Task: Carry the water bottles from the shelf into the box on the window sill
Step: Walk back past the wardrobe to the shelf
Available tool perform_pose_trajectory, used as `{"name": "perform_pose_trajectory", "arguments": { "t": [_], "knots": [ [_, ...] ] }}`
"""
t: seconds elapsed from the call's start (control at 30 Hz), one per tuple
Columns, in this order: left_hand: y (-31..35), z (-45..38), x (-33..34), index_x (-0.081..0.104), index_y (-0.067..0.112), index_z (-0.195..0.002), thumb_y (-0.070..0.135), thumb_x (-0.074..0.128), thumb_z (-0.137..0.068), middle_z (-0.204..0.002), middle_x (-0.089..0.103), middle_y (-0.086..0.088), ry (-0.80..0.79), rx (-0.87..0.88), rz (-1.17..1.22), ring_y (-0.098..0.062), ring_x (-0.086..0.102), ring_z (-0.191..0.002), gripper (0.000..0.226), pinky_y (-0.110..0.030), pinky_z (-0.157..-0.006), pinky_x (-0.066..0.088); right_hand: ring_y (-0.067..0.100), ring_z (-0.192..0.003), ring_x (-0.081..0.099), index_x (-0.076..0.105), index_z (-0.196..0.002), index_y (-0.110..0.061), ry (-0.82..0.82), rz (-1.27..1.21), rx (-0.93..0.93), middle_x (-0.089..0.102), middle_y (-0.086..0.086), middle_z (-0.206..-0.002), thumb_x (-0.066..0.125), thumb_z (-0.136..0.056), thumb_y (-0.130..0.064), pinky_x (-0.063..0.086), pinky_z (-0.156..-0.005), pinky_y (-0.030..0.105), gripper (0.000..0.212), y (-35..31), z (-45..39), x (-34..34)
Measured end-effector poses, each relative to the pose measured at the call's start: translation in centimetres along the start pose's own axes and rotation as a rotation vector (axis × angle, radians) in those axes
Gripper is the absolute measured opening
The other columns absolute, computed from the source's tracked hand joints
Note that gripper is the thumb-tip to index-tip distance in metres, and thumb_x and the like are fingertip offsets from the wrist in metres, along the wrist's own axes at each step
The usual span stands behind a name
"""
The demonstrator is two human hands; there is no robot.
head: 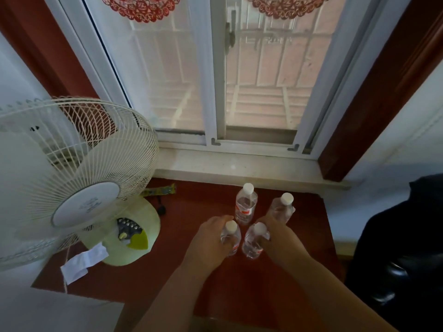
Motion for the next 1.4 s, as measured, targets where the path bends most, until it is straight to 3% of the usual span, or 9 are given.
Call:
{"name": "perform_pose_trajectory", "arguments": {
  "t": [0.2,0.4,0.7,0.83,0.97,1.1,1.3,1.4],
  "knots": [
    [-0.4,-1.5,0.2,0.058,0.038,-0.108,0.028,0.073,-0.080,-0.106,0.059,0.015,-0.013,0.042,0.008,-0.008,0.055,-0.101,0.033,-0.037,-0.084,0.053,0.001,-0.081,0.061,0.058,-0.119,-0.036,-0.037,-0.006,-0.028,0.062,-0.016,-0.097,0.064,-0.090,-0.030,0.049,-0.065,0.024,0.029,0.2,0.2,-0.2],
    [-0.8,-0.9,0.4,0.057,0.041,-0.108,0.029,0.068,-0.085,-0.108,0.059,0.018,-0.088,0.110,-0.054,-0.006,0.054,-0.103,0.029,-0.035,-0.085,0.052,-0.003,-0.081,0.058,0.056,-0.124,-0.039,-0.054,-0.036,-0.058,0.055,-0.024,-0.089,0.066,-0.091,-0.032,0.044,-0.066,0.021,0.035,1.0,1.2,-0.2],
    [-1.2,0.6,0.9,0.057,0.042,-0.110,0.035,0.064,-0.084,-0.109,0.061,0.019,-0.108,0.128,-0.019,-0.004,0.054,-0.103,0.027,-0.035,-0.084,0.052,-0.005,-0.098,0.056,0.055,-0.129,-0.037,-0.024,-0.114,-0.058,0.057,-0.025,-0.107,0.072,-0.084,-0.035,0.042,-0.079,0.016,0.049,2.2,1.6,1.1],
    [-1.1,0.5,1.1,0.055,0.042,-0.115,0.032,0.068,-0.084,-0.114,0.058,0.020,-0.080,0.100,0.008,-0.003,0.052,-0.108,0.036,-0.032,-0.089,0.050,-0.004,-0.094,0.062,0.060,-0.113,-0.041,-0.052,-0.122,-0.014,0.066,-0.021,-0.103,0.072,-0.081,-0.041,0.052,-0.081,0.022,0.034,2.4,1.6,2.1],
    [-1.2,0.1,1.9,0.053,0.042,-0.117,0.037,0.073,-0.079,-0.115,0.056,0.018,-0.127,0.023,0.059,-0.003,0.056,-0.105,0.043,-0.035,-0.087,0.053,0.001,-0.096,0.061,0.053,-0.115,-0.042,-0.009,-0.133,0.001,0.062,-0.019,-0.109,0.076,-0.076,-0.033,0.049,-0.075,0.020,0.046,2.1,1.7,3.1],
    [-1.8,0.4,3.0,0.053,0.045,-0.117,0.021,0.083,-0.070,-0.117,0.059,0.018,-0.177,-0.029,0.136,0.004,0.059,-0.103,0.061,-0.025,-0.087,0.055,0.005,-0.089,0.064,0.050,-0.107,-0.043,-0.002,-0.151,0.051,0.063,-0.015,-0.103,0.077,-0.071,-0.025,0.056,-0.072,0.026,0.049,1.7,1.4,3.7],
    [-1.3,0.1,3.2,0.061,0.044,-0.096,0.032,0.075,-0.077,-0.098,0.067,0.015,-0.146,-0.084,0.158,0.002,0.067,-0.086,0.027,-0.032,-0.074,0.061,0.005,-0.083,0.064,0.050,-0.103,-0.041,0.020,-0.130,0.068,0.062,-0.014,-0.099,0.075,-0.071,-0.025,0.058,-0.069,0.029,0.044,1.3,1.3,4.0],
    [-0.8,1.0,2.2,0.064,0.038,-0.094,0.021,0.080,-0.073,-0.092,0.069,0.015,-0.141,-0.090,0.198,0.003,0.067,-0.084,0.031,-0.029,-0.074,0.061,0.005,-0.086,0.065,0.051,-0.106,-0.041,0.048,-0.122,0.073,0.063,-0.015,-0.101,0.070,-0.077,-0.033,0.059,-0.073,0.032,0.035,1.2,1.7,3.7]
  ]
}}
Point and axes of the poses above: each hand's wrist, its own z-axis away from the middle knuckle, its own x-axis out of the palm, y = z × x, the point moved 1 cm from there along -z, towards the middle knuckle
